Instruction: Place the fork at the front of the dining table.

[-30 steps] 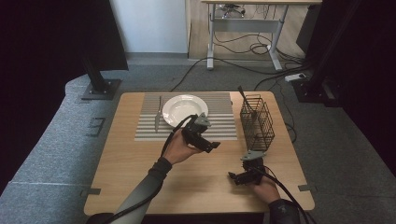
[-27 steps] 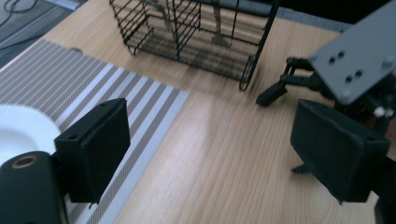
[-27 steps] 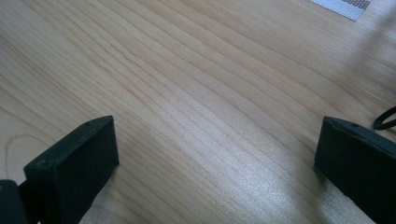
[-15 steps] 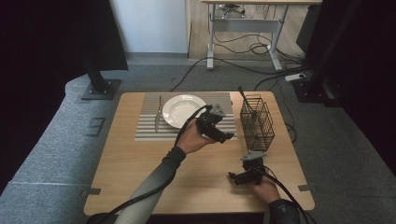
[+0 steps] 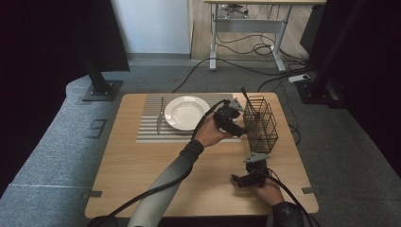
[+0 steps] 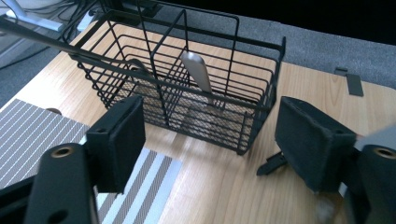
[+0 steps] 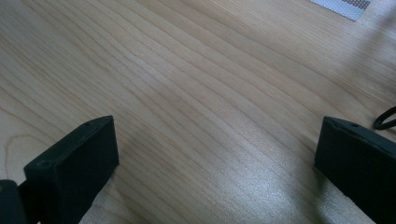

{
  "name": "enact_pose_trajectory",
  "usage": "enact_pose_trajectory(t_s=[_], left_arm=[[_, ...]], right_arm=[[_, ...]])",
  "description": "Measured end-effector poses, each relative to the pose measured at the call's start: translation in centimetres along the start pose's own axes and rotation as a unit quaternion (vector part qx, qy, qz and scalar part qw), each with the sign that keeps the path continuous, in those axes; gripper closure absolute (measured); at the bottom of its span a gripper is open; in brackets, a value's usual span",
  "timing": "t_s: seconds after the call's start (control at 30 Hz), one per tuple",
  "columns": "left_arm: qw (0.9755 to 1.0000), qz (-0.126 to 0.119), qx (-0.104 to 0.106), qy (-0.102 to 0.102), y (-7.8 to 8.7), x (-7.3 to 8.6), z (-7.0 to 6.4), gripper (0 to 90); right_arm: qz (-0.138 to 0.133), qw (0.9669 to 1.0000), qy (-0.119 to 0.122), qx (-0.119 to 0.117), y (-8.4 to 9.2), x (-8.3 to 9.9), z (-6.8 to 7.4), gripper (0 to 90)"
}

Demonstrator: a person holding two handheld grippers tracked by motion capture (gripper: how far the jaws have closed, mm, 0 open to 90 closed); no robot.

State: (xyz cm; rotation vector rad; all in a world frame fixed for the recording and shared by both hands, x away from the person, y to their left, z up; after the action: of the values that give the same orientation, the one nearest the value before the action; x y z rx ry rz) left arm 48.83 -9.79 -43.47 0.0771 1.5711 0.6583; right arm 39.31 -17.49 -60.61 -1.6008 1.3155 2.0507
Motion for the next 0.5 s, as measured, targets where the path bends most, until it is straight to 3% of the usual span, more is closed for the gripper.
enact_pose_trajectory(t_s=[0.3,0.47,0.5], left_arm=[[1.0000,-0.003,-0.001,0.009,-2.2,-0.5,0.8,34.1],[0.9997,-0.014,0.000,0.019,-3.0,-0.7,1.2,44.9],[0.9997,-0.014,0.000,0.020,-3.1,-0.7,1.2,50.3]], right_arm=[[0.000,1.0000,0.000,0.000,0.0,0.0,0.0,0.0],[0.000,1.0000,0.000,0.000,0.0,0.0,0.0,0.0],[0.000,1.0000,0.000,0.000,0.0,0.0,0.0,0.0]])
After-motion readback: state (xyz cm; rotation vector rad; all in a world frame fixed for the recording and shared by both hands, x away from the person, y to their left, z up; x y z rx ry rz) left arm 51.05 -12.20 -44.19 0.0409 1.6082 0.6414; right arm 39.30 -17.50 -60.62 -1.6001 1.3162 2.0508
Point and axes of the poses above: each handheld gripper's, and its own axes: y roughly backward along the jaws, x roughly out of its underside, z roughly to its left, the point moved 7 cm from there along -y, roughly forward along the jaws, and after that the axes turned 14 degrees about -z, right-handed, at the moved point
